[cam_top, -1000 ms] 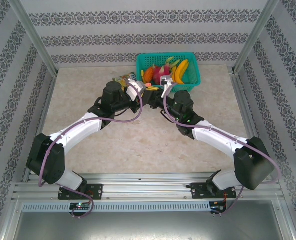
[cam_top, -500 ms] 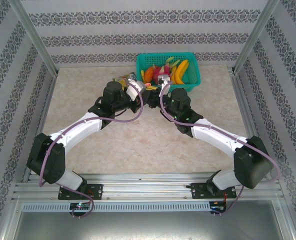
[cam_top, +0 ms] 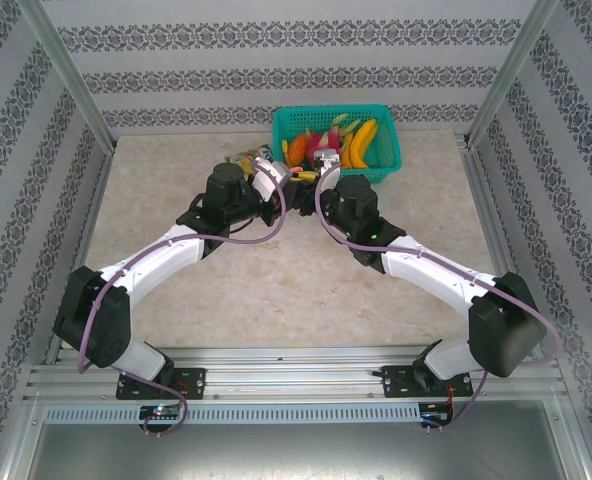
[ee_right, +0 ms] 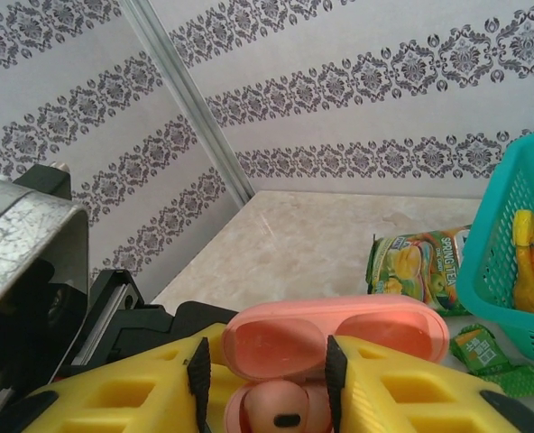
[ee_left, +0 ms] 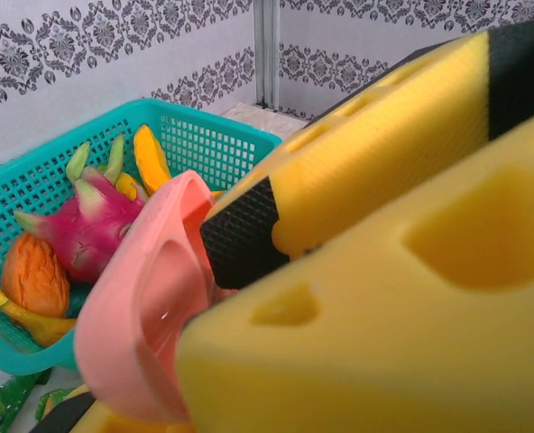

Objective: Insert the wireless bluetooth earbuds into the charging case

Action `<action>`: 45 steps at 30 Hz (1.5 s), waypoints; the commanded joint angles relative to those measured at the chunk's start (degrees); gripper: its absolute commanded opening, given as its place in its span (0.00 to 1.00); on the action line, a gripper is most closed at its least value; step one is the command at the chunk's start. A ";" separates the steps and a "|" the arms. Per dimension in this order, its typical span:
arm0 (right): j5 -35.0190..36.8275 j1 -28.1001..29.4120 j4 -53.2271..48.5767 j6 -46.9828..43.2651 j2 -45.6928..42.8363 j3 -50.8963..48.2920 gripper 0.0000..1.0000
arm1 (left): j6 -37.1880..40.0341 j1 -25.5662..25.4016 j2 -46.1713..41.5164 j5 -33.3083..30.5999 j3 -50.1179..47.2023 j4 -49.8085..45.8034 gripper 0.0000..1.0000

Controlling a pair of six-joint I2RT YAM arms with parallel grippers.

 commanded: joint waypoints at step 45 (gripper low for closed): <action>-7.55 -18.10 -6.23 15.71 -14.90 -8.78 0.54 | 1.92 -3.75 -5.00 4.88 -10.20 11.01 0.00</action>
